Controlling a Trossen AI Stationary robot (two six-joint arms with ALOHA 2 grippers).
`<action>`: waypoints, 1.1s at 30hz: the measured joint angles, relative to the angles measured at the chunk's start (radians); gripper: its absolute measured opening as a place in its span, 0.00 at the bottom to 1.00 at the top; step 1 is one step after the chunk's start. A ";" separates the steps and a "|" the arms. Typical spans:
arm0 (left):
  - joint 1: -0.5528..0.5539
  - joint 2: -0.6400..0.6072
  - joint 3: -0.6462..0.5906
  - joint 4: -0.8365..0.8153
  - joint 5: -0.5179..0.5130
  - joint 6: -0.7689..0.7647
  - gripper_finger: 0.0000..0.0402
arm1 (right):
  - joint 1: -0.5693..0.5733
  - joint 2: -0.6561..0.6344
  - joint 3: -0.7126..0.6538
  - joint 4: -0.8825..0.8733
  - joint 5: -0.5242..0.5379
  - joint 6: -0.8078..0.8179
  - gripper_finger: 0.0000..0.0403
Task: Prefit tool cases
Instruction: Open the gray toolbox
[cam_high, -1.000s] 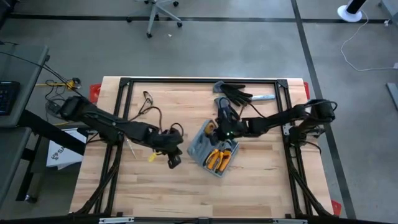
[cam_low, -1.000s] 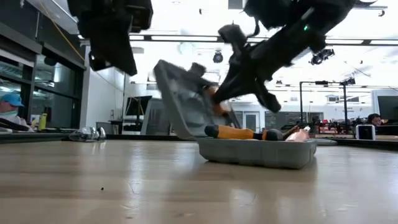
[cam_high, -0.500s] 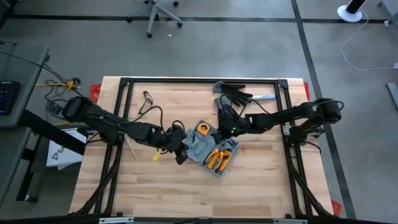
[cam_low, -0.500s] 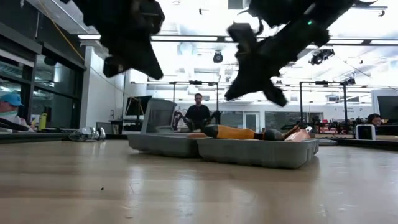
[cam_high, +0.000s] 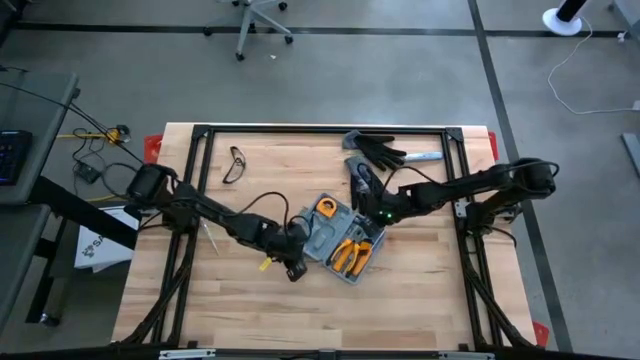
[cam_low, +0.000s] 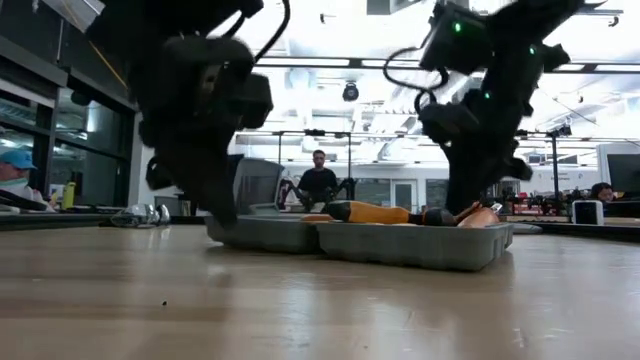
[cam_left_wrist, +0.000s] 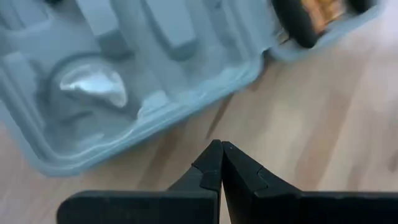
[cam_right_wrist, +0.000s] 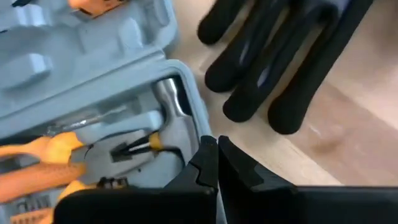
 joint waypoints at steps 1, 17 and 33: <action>-0.001 0.008 0.000 0.000 -0.001 -0.001 0.00 | 0.000 0.005 -0.017 0.031 -0.015 0.015 0.00; 0.138 0.019 0.000 -0.028 -0.089 0.117 0.00 | 0.261 0.008 -0.092 0.291 -0.061 0.284 0.00; 0.213 -0.127 0.000 -0.027 0.015 0.212 0.00 | 0.474 0.000 -0.092 0.318 0.232 0.523 0.00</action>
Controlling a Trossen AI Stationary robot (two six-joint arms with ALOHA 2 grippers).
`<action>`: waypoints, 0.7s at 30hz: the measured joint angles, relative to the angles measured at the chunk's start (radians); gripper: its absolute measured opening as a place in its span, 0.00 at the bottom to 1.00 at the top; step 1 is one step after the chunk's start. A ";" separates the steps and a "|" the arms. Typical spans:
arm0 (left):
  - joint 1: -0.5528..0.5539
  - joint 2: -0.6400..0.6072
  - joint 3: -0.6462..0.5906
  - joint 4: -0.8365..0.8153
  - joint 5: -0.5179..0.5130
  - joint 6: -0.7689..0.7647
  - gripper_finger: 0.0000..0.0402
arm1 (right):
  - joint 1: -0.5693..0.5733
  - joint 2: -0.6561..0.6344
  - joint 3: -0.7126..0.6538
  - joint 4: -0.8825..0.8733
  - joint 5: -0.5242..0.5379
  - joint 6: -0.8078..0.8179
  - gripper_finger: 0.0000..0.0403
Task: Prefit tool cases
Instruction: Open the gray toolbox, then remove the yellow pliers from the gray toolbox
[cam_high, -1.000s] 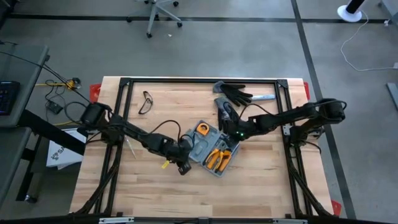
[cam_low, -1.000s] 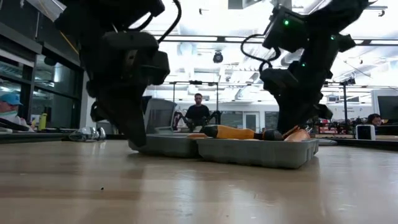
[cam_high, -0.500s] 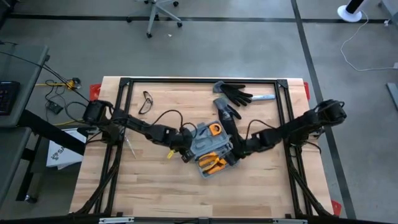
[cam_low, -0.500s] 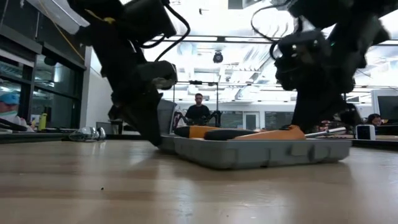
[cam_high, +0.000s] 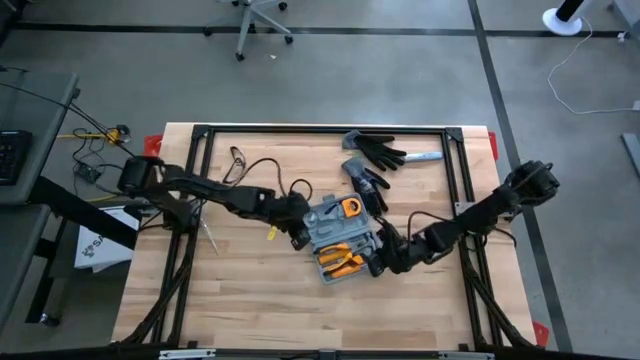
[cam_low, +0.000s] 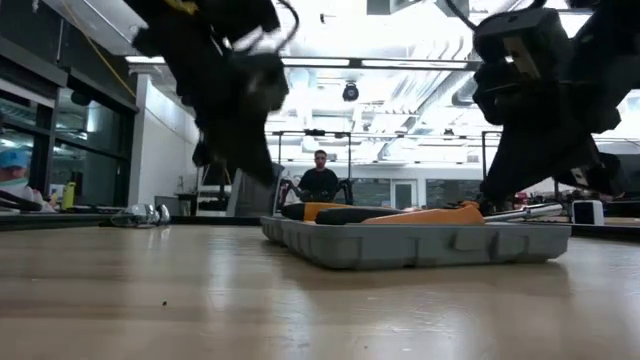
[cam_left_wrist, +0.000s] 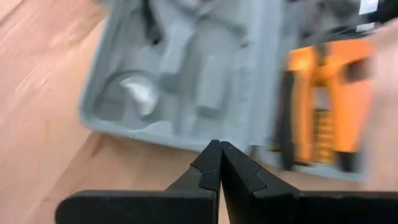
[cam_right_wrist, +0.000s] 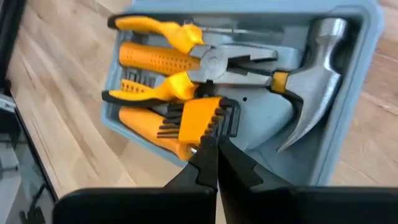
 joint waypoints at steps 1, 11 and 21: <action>-0.007 -0.019 0.000 0.005 0.000 0.003 0.00 | 0.006 0.000 0.000 -0.001 0.016 0.011 0.00; -0.066 -0.062 0.001 0.122 -0.011 0.003 0.00 | 0.010 0.000 0.000 -0.151 0.109 0.129 0.00; -0.082 0.031 0.001 0.200 0.017 0.001 0.00 | -0.038 -0.002 0.002 -0.230 0.049 0.144 0.00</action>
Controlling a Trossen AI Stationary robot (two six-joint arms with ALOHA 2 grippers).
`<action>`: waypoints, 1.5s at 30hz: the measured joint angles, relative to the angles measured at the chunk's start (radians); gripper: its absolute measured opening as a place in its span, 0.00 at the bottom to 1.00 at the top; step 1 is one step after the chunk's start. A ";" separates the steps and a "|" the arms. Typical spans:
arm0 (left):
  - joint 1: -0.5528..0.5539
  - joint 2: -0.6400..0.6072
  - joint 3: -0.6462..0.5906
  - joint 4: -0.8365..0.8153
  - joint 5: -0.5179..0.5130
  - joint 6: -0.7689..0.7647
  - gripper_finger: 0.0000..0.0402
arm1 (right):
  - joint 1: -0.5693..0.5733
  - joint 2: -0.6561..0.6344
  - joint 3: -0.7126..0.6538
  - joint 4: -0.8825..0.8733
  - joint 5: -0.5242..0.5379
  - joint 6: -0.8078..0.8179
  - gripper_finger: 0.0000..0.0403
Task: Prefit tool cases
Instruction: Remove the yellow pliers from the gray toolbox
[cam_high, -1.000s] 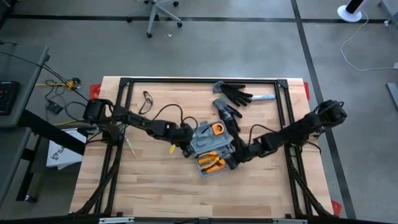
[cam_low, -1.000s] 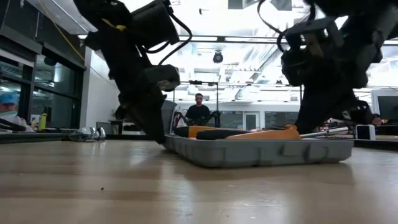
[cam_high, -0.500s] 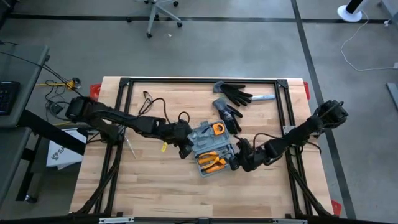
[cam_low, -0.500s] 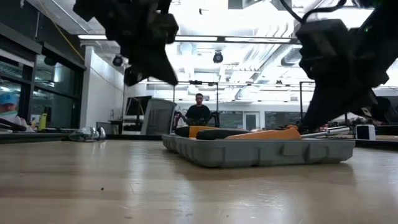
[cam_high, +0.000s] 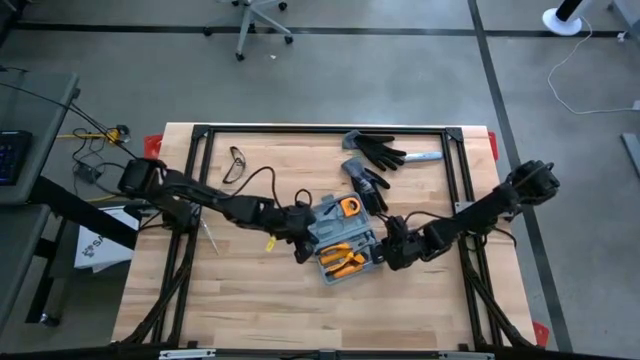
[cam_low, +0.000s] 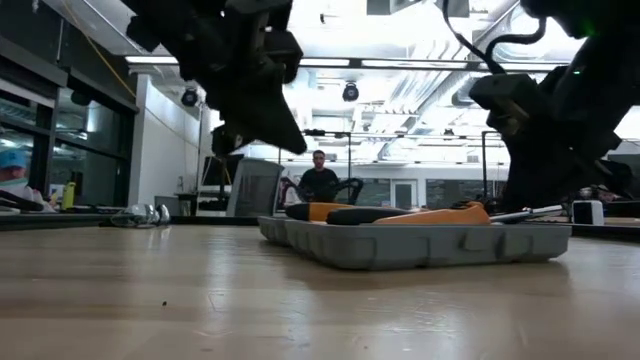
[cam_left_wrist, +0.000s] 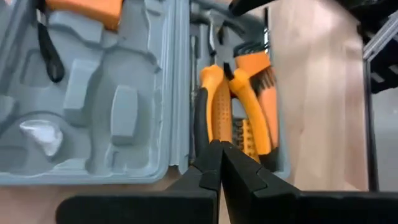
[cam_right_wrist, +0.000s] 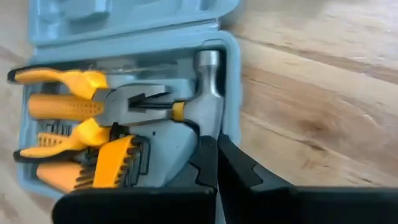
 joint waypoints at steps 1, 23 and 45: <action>0.000 0.009 0.000 0.003 0.010 0.005 0.00 | -0.007 0.001 0.000 0.022 -0.020 -0.022 0.00; -0.033 0.065 0.045 0.062 -0.039 0.223 0.24 | -0.032 0.003 -0.001 0.169 -0.029 -0.147 0.00; -0.052 0.322 0.254 -0.147 -0.188 0.276 0.34 | -0.061 0.002 -0.002 0.133 -0.039 -0.154 0.00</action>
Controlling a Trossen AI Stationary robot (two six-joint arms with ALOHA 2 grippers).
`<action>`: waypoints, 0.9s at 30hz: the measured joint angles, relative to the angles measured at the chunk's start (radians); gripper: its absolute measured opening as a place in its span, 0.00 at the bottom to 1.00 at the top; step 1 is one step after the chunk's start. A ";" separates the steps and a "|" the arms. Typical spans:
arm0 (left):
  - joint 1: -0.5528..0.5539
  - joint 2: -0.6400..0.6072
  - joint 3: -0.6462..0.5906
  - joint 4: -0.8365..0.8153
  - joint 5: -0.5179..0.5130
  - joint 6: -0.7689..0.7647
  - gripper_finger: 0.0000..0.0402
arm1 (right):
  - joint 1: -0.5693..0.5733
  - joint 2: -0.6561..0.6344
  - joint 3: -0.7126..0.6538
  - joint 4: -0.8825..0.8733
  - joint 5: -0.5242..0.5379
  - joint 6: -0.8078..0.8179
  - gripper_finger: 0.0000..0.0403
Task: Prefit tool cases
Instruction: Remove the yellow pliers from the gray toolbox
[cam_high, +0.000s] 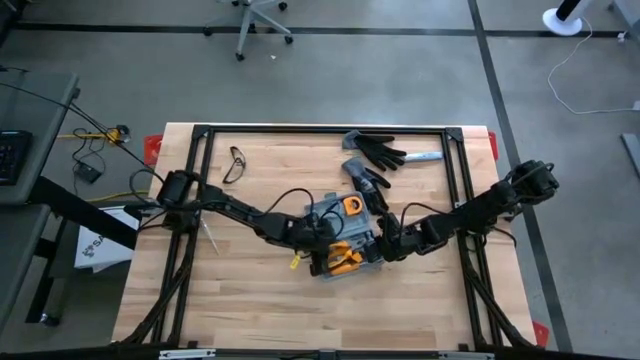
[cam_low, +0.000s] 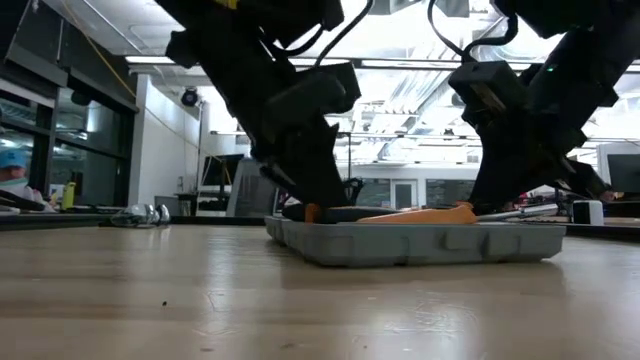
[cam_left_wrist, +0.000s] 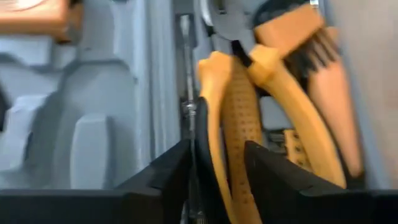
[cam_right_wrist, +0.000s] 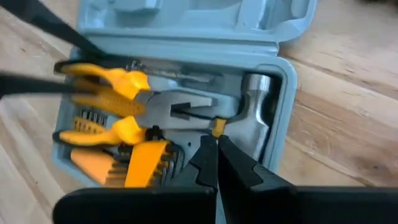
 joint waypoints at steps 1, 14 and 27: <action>0.002 0.000 0.004 -0.021 -0.010 -0.006 0.30 | 0.001 0.000 0.000 0.001 0.000 0.001 0.00; 0.004 -0.044 -0.004 -0.050 0.063 -0.088 0.08 | 0.003 0.000 0.000 -0.017 0.000 0.001 0.00; 0.027 -0.303 0.001 -0.145 -0.120 -0.047 0.08 | 0.003 0.000 0.000 -0.030 0.003 -0.007 0.00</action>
